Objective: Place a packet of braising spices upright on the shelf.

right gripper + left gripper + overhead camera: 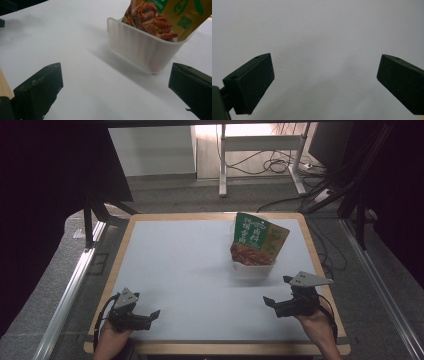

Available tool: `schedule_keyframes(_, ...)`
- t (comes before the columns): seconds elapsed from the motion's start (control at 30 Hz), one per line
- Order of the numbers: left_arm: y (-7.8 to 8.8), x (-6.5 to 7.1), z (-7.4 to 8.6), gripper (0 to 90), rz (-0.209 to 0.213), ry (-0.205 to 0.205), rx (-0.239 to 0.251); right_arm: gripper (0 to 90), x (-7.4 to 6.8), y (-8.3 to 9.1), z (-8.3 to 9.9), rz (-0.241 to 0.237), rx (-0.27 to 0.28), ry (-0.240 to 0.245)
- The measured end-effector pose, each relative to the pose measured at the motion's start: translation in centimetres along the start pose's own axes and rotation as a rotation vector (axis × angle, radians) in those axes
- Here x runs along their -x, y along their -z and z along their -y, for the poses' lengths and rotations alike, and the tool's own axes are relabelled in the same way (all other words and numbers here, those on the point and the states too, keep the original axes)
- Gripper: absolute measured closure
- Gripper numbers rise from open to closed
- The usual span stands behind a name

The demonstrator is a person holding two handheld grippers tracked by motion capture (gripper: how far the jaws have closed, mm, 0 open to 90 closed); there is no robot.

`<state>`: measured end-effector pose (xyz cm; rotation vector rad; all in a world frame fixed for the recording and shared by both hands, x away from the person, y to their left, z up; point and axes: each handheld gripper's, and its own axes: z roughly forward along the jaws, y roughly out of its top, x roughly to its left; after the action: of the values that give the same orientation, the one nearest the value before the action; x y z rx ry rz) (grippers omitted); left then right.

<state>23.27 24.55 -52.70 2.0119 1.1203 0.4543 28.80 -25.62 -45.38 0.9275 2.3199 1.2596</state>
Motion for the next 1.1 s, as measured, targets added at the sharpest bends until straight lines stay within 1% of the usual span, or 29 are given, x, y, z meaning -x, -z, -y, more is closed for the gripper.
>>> schedule_keyframes(0.37,0.0,0.0,0.0,1.2,0.001,0.004,0.000,0.0,-0.8,-0.3,0.8,-0.016,-0.013,0.014)
schedule_keyframes(0.43,0.0,0.0,0.0,1.1,0.000,0.004,0.001,0.0,-1.0,-0.4,1.0,-0.018,-0.019,0.026)
schedule_keyframes(0.53,0.0,0.0,0.0,1.1,0.000,0.003,0.000,0.0,-1.2,-0.6,1.2,-0.025,-0.023,0.027)
schedule_keyframes(0.6,0.0,0.0,0.0,1.2,-0.002,0.001,-0.001,0.0,-1.2,-0.7,1.3,-0.028,-0.024,0.037)
schedule_keyframes(0.8,-0.1,0.0,0.0,1.2,-0.003,-0.001,-0.003,0.0,-1.3,-1.1,1.7,-0.042,-0.029,0.036)
schedule_keyframes(0.9,-0.1,0.1,0.0,1.2,-0.002,-0.004,-0.005,0.0,-1.2,-1.7,2.3,-0.059,-0.040,0.022)
schedule_keyframes(1.07,-0.1,0.1,0.0,1.2,-0.003,-0.005,-0.007,0.0,-1.1,-2.0,2.6,-0.062,-0.055,0.023)
schedule_keyframes(1.1,-0.1,0.1,0.0,1.2,-0.003,-0.004,-0.007,0.0,-1.1,-2.1,2.7,-0.066,-0.055,0.016)
